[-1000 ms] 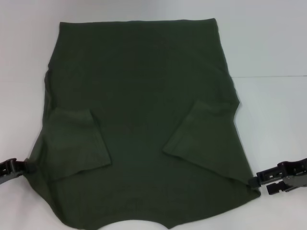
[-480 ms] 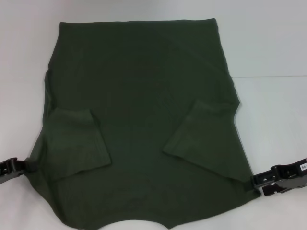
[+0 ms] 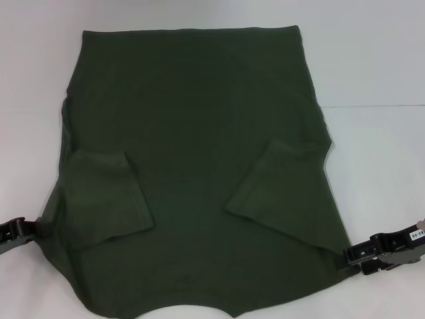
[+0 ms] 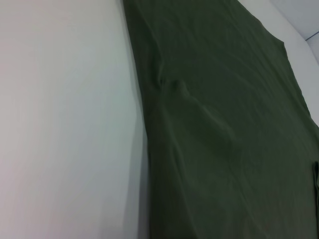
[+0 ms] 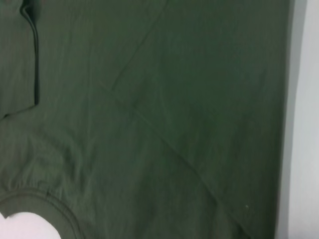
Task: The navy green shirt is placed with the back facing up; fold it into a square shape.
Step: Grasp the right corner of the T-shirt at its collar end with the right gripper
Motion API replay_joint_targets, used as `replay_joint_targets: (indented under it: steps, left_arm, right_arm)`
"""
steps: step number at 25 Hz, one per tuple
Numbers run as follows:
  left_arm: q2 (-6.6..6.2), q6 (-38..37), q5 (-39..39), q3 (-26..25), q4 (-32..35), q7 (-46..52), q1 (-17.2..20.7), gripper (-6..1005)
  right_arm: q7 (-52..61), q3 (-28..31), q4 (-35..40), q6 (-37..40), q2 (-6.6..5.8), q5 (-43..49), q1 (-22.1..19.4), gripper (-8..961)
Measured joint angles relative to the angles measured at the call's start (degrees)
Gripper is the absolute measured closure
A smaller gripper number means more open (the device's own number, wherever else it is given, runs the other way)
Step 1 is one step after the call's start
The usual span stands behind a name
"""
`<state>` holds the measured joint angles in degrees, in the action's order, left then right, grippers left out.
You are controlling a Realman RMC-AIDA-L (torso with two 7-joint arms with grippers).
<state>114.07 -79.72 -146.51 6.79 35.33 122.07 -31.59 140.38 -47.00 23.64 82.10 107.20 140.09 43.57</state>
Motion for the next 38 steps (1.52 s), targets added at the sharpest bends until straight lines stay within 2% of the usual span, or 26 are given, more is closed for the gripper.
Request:
replay_joint_targets:
  steps: [6,18,26,38]
  left_arm:
    - [0.0,0.0,0.0,0.0,0.0,0.0,0.0,979]
    - [0.0,-0.2,0.9,0.1,0.0,0.2,0.0,979]
    - [0.0,-0.2,0.9,0.0,0.0,0.2,0.0,980]
    - [0.0,-0.3,1.5,-0.1,0.0,-0.3,0.0,979]
  right_arm:
    - [0.0,0.2,0.0,-0.6,0.26,0.0,0.1,191]
    - [0.0,0.3,0.2,-1.0,2.4,-0.8,0.9,207]
    - [-0.5,1.0,0.1,-1.9,2.77,-3.8,0.9,217]
    - [-1.9,1.1,-0.1,-3.0,5.58,-5.9,2.4,232]
